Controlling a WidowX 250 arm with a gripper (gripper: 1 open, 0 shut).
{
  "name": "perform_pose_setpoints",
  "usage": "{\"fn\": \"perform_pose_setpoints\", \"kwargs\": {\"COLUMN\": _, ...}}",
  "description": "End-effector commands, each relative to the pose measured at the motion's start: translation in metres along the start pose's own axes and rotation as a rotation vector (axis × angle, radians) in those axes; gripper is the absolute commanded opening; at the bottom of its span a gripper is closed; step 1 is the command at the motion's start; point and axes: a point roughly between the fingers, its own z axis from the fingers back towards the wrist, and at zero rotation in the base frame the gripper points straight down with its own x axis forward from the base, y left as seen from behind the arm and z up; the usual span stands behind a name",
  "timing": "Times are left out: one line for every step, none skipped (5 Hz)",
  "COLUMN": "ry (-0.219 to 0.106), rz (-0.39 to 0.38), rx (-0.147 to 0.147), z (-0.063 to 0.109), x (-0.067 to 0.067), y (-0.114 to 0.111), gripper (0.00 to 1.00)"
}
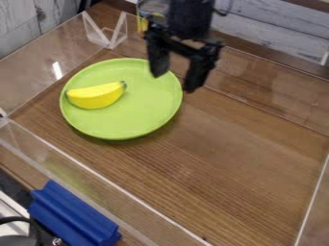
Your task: Remove the banana from inside the green plate and put it on the table
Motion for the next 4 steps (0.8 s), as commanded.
{"fn": "perform_pose_setpoints", "kwargs": {"ry": -0.081, "rz": -0.041, "rx": 0.017, "z": 0.015, "x": -0.006, "y": 0.026, "gripper": 1.00}}
{"fn": "perform_pose_setpoints", "kwargs": {"ry": -0.105, "rz": -0.061, "rx": 0.020, "z": 0.011, "x": -0.010, "y": 0.049, "gripper": 1.00}}
{"fn": "perform_pose_setpoints", "kwargs": {"ry": -0.097, "rz": -0.077, "rx": 0.015, "z": 0.006, "x": -0.010, "y": 0.052, "gripper": 1.00}}
{"fn": "perform_pose_setpoints", "kwargs": {"ry": -0.092, "rz": -0.087, "rx": 0.008, "z": 0.000, "x": -0.010, "y": 0.056, "gripper": 1.00}}
